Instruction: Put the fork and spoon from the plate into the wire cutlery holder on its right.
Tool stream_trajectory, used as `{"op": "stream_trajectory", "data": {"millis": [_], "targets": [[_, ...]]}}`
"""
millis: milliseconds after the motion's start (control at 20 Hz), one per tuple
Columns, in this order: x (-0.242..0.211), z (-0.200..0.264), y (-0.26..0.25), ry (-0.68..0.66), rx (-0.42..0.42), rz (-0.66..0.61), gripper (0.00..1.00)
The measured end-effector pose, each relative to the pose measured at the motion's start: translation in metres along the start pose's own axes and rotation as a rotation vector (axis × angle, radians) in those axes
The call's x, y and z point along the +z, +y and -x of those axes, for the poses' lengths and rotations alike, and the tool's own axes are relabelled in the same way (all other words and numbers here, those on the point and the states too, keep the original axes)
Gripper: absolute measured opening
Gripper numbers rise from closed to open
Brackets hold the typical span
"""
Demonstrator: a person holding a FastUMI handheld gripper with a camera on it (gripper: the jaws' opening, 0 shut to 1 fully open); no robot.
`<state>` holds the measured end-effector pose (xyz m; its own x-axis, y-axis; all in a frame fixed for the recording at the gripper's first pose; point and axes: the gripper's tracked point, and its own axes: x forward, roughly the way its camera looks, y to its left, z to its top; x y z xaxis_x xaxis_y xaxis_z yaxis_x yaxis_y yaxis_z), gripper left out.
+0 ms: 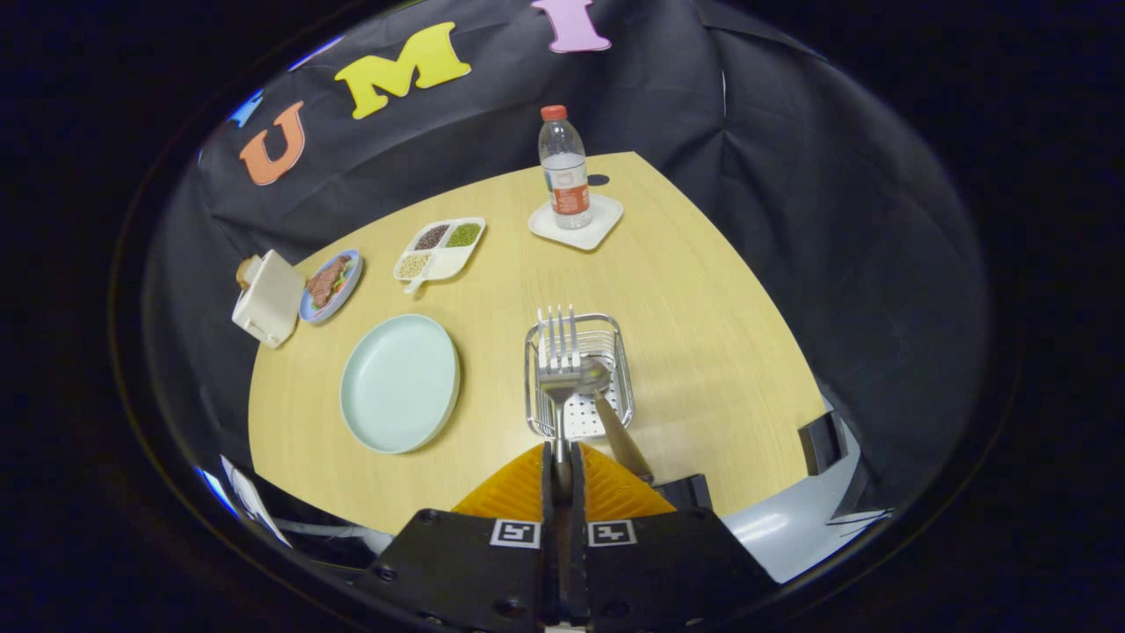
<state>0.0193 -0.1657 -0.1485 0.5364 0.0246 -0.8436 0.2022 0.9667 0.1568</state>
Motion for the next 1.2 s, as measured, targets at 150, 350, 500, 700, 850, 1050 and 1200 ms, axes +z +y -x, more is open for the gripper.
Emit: {"op": "stream_trajectory", "data": {"millis": [150, 350, 500, 700, 850, 1050, 1200], "targets": [[0.003, 0.003, 0.003, -0.021, 0.007, 0.007, 0.07], [0.012, 0.004, 0.009, -0.064, 0.017, 0.019, 0.18], [0.021, 0.008, 0.019, -0.123, 0.032, 0.058, 0.36], [0.027, 0.016, 0.033, -0.196, 0.038, 0.109, 0.6], [0.028, 0.023, 0.047, -0.227, 0.067, 0.109, 0.75], [0.036, 0.031, 0.065, -0.296, 0.097, 0.111, 0.9], [0.048, 0.047, 0.08, -0.41, 0.104, 0.141, 0.95]]}}
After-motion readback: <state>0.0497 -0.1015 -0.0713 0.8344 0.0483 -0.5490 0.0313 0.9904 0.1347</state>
